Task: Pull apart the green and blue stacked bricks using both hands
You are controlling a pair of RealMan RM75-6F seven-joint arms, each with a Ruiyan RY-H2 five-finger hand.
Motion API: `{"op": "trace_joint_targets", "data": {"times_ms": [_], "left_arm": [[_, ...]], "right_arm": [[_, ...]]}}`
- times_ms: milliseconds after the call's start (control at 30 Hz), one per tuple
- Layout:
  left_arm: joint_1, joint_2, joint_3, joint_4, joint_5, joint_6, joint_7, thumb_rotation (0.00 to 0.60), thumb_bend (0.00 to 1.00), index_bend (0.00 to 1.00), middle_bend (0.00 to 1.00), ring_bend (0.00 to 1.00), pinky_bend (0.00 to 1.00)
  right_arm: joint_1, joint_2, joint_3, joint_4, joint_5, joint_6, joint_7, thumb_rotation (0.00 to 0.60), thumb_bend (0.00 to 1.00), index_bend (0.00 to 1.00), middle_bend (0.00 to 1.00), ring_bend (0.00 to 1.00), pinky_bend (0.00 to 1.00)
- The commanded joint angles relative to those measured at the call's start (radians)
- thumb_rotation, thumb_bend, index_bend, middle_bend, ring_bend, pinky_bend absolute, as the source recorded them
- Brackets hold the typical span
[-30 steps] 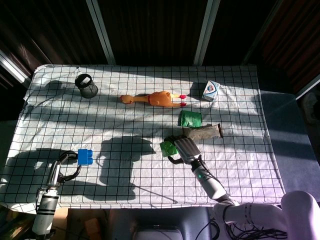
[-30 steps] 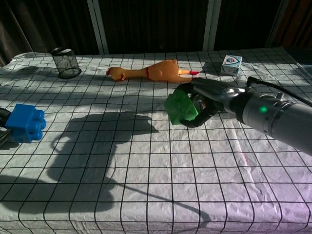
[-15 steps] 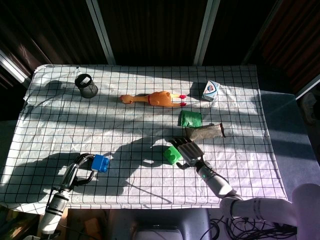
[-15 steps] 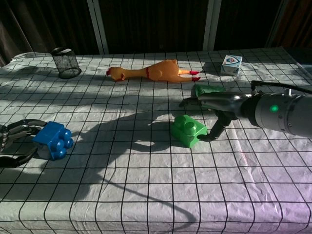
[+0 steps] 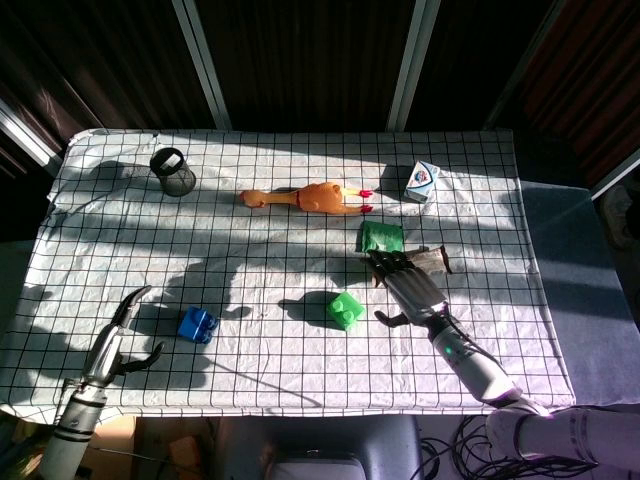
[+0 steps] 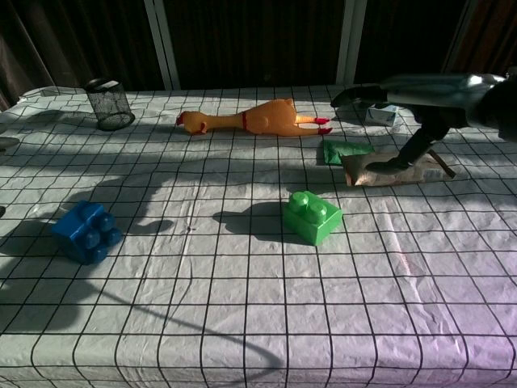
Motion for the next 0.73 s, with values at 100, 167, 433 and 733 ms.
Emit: {"op": "trace_joint_targets", "data": {"times_ms": [100,167,433,733], "left_arm": [[0.117,0.227,-0.011,-0.153,-0.057,0.111,0.601,0.600,0.33,0.00,0.06,0.00,0.05],[0.164,0.240,-0.024,-0.190,-0.146,0.112,0.805,0.600,0.33,0.00,0.06,0.00,0.04],[0.188,0.249,0.014,-0.297,-0.178,0.044,1.008,0.600,0.35,0.00,0.04,0.00,0.00],[0.181,0.220,0.010,-0.264,-0.161,0.015,1.008,0.600,0.34,0.00,0.01,0.00,0.00]], "right_arm": [[-0.279,0.194,-0.151,-0.067,-0.254,0.355,-0.001,0.600,0.25,0.00,0.00,0.00,0.00],[-0.381,0.193,-0.201,0.001,-0.309,0.471,0.027,0.600,0.25,0.00,0.00,0.00,0.00],[-0.611,0.076,-0.234,0.334,-0.293,0.627,0.207,0.600,0.24,0.00,0.00,0.00,0.00],[-0.654,0.076,-0.203,0.344,-0.391,0.682,0.262,0.600,0.24,0.00,0.00,0.00,0.00]]}}
